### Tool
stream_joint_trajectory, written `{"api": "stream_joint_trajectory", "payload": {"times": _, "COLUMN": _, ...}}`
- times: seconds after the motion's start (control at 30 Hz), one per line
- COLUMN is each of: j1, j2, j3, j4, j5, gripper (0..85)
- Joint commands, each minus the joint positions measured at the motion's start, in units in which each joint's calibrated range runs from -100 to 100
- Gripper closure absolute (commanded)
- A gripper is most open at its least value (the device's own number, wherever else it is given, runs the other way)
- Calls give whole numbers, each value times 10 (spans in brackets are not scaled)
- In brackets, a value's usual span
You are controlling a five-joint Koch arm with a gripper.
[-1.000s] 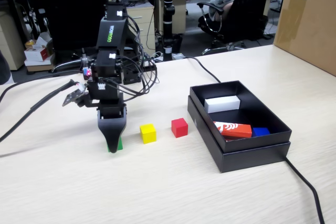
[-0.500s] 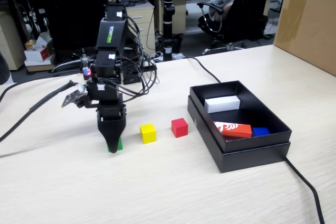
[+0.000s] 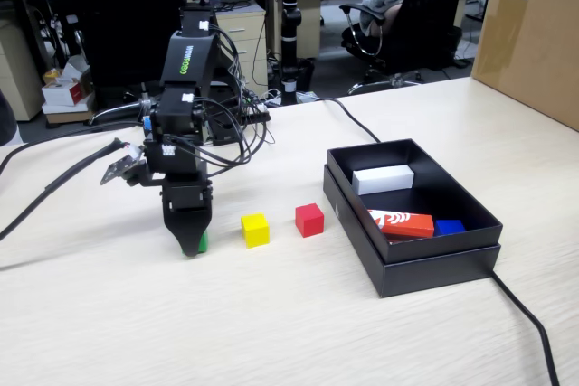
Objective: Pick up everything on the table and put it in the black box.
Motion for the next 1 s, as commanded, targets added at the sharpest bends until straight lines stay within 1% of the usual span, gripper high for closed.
{"api": "stream_joint_trajectory", "payload": {"times": 0.0, "j1": -2, "j2": -87, "j3": 63, "j4": -71, "j5": 5, "gripper": 787}}
{"api": "stream_joint_trajectory", "payload": {"times": 0.1, "j1": 8, "j2": -168, "j3": 110, "j4": -148, "j5": 13, "gripper": 787}}
{"api": "stream_joint_trajectory", "payload": {"times": 0.2, "j1": 33, "j2": -282, "j3": 113, "j4": -165, "j5": 17, "gripper": 787}}
{"api": "stream_joint_trajectory", "payload": {"times": 0.3, "j1": 57, "j2": -321, "j3": 146, "j4": -196, "j5": 27, "gripper": 787}}
{"api": "stream_joint_trajectory", "payload": {"times": 0.33, "j1": 79, "j2": -351, "j3": 152, "j4": -198, "j5": 37, "gripper": 787}}
{"api": "stream_joint_trajectory", "payload": {"times": 0.37, "j1": 85, "j2": -359, "j3": 153, "j4": -198, "j5": 40, "gripper": 787}}
{"api": "stream_joint_trajectory", "payload": {"times": 0.47, "j1": 142, "j2": -389, "j3": 166, "j4": -198, "j5": 66, "gripper": 786}}
{"api": "stream_joint_trajectory", "payload": {"times": 0.5, "j1": 175, "j2": -388, "j3": 183, "j4": -198, "j5": 84, "gripper": 786}}
{"api": "stream_joint_trajectory", "payload": {"times": 0.6, "j1": 214, "j2": -357, "j3": 212, "j4": -198, "j5": 105, "gripper": 786}}
{"api": "stream_joint_trajectory", "payload": {"times": 0.77, "j1": 248, "j2": -282, "j3": 254, "j4": -195, "j5": 122, "gripper": 786}}
{"api": "stream_joint_trajectory", "payload": {"times": 0.97, "j1": 258, "j2": -158, "j3": 261, "j4": -165, "j5": 129, "gripper": 786}}
